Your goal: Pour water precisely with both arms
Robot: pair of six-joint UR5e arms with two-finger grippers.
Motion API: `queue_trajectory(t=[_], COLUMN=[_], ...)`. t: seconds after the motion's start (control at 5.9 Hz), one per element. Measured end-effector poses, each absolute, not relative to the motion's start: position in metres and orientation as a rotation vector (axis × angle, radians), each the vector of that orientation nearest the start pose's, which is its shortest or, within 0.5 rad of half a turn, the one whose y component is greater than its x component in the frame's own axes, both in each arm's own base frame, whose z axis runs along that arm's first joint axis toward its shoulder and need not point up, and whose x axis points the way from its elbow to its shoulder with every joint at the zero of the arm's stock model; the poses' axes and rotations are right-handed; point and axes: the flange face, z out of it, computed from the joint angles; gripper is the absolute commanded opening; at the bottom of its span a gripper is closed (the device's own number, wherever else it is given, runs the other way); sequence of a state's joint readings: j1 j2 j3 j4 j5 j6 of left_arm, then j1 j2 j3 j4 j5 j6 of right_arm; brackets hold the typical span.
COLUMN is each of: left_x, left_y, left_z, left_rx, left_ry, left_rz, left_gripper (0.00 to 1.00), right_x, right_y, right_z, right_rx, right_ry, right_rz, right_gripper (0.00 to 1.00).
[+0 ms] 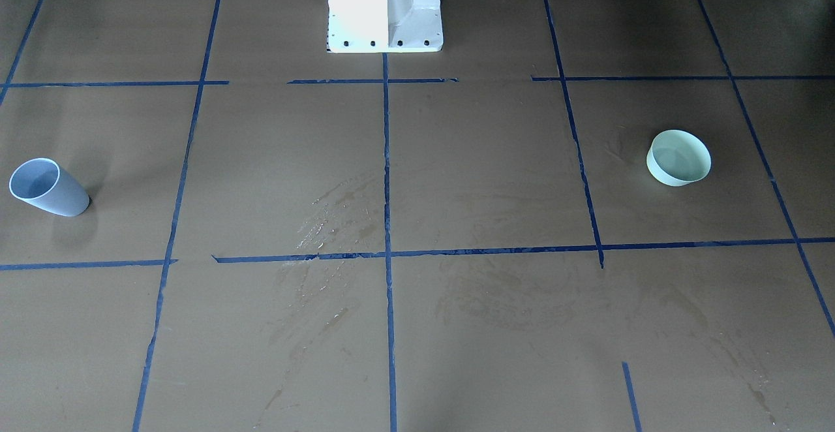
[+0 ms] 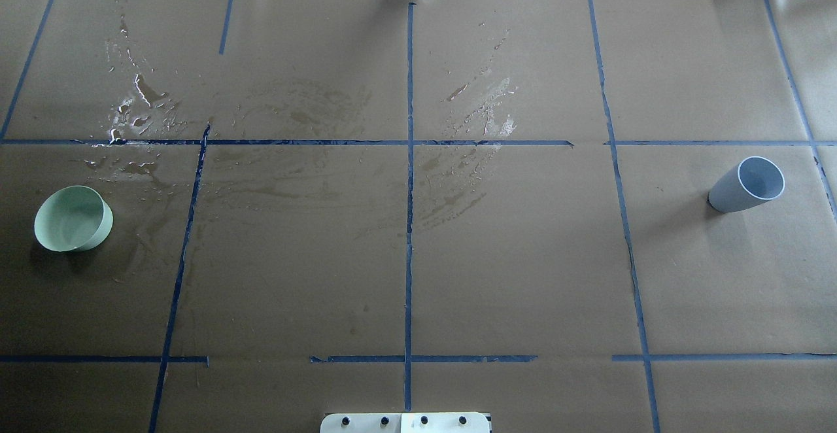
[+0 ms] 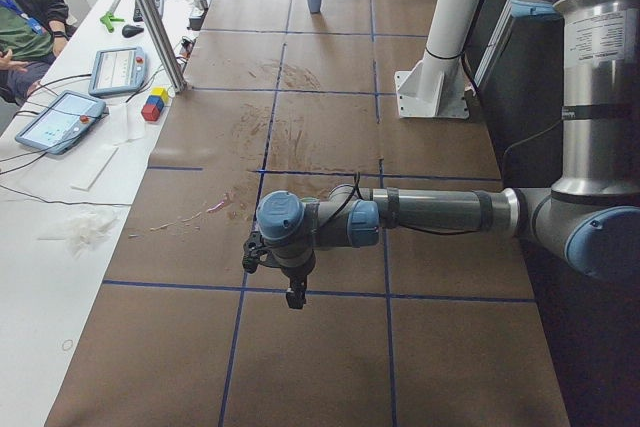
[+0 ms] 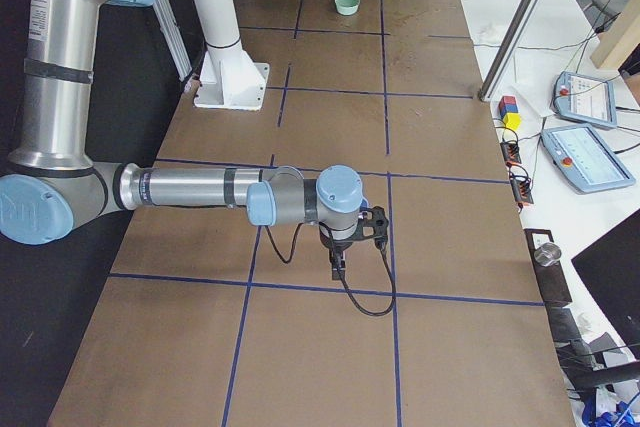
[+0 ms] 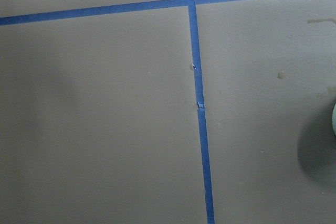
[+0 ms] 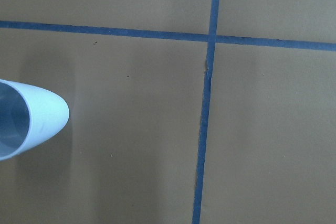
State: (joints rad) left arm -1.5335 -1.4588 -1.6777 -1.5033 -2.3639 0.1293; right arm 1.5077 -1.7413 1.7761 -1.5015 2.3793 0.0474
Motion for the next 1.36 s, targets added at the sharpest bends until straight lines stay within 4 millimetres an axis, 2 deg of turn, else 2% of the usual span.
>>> queue_trajectory(t=[0.34,0.51,0.68,1.02,1.36], left_x=[-0.046,-0.044,-0.043,-0.045,-0.044], left_y=[-0.443,-0.447,-0.452,-0.48,-0.492], left_z=[0.66,0.652,0.641,0.61,0.593], left_rx=[-0.023,-0.01,0.01,0.081,0.141], left_ry=[0.796,0.795,0.792,0.777,0.784], left_rz=[0.135,0.141,0.151,0.172,0.199], left_gripper=[1.0,1.0,1.0,1.0,1.0], right_x=[0.034,0.034,0.037,0.045,0.045], right_y=[-0.434,-0.438,-0.441,-0.44,-0.429], right_z=[0.622,0.617,0.608,0.598,0.609], right_rx=[0.074,0.09,0.111,0.127,0.154], right_ry=[-0.813,-0.815,-0.817,-0.822,-0.818], right_rz=[-0.088,-0.107,-0.11,-0.09,-0.129], right_gripper=[1.0,1.0,1.0,1.0,1.0])
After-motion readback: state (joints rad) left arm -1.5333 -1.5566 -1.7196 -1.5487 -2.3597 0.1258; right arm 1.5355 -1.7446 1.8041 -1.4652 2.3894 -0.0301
